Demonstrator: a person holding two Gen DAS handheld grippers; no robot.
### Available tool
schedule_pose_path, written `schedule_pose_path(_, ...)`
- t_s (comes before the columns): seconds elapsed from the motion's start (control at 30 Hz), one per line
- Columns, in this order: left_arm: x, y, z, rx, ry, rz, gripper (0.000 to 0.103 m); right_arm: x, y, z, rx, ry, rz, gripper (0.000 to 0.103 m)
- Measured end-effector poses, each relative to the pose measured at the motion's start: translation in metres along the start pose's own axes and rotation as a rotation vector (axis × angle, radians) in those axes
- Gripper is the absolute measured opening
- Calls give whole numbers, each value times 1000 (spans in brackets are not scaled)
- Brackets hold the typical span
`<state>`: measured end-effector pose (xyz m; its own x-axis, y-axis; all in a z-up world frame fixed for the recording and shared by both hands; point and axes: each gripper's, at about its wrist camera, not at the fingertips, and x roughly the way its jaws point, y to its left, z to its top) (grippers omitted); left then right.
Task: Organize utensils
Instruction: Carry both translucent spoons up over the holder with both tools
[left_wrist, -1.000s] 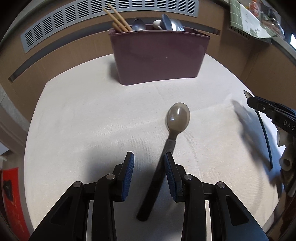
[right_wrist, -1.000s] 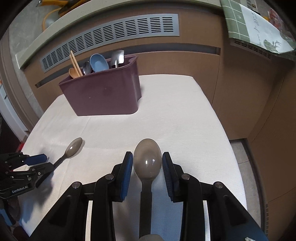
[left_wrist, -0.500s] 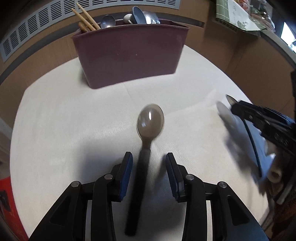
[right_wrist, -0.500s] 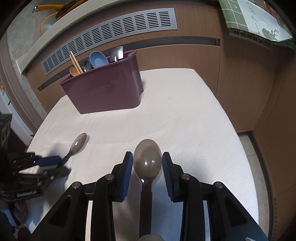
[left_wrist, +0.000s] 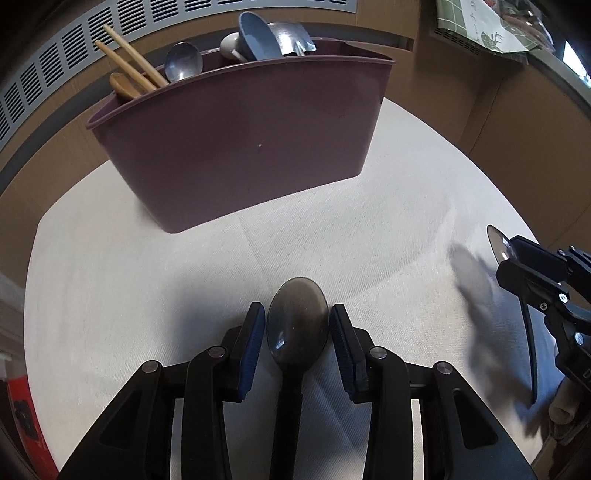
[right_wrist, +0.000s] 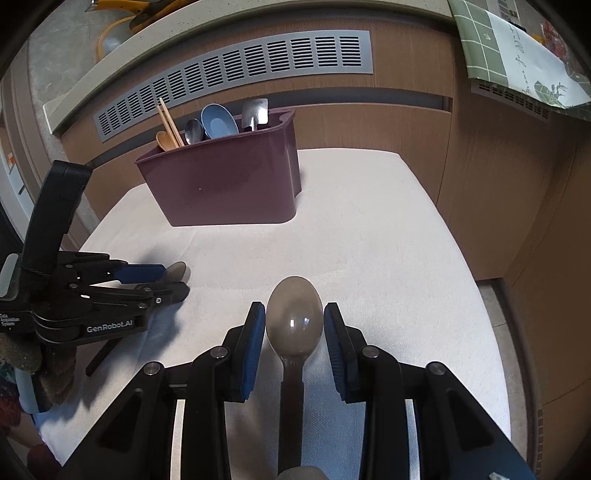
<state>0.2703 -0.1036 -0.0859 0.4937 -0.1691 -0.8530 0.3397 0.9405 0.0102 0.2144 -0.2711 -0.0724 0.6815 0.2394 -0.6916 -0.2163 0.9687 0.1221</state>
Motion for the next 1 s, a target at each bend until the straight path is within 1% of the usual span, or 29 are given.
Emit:
schedule_pose_path(0.03,0,-2,0,7,-5,-3,34,0,1,0,-2,-2,0,30)
schedule_pose_path(0.07,-1,-2,0,8,-9,-6,34,0,2,1,-6,-3,-1,30)
schedule_pose_path(0.2,-13,2,-7,-43,-40,-35,34,-1,6,3,-24,-5,-2,30)
schedule_pose_path(0.3,-33,11,-17,-98,-107,-31,34,-3,11,3,-41,-7,-3,30)
schedule_pose_path(0.4,-57,22,-26,-165,-183,-55,34,-1,17,3,-57,0,0,30)
schedule_pose_path(0.57,-95,34,-40,-220,-289,-64,34,-4,33,5,-95,-14,4,30)
schedule_pose_path(0.6,-95,37,-36,-227,-301,-65,34,-6,37,5,-102,-21,3,30)
schedule_pose_path(0.63,-100,40,-40,-237,-314,-67,34,-7,41,5,-112,-27,4,30)
schedule_pose_path(0.77,-112,49,-56,-277,-340,-82,34,-9,51,6,-126,-36,14,30)
schedule_pose_path(1.0,-127,55,-60,-302,-373,-80,34,-15,59,8,-128,-48,4,30)
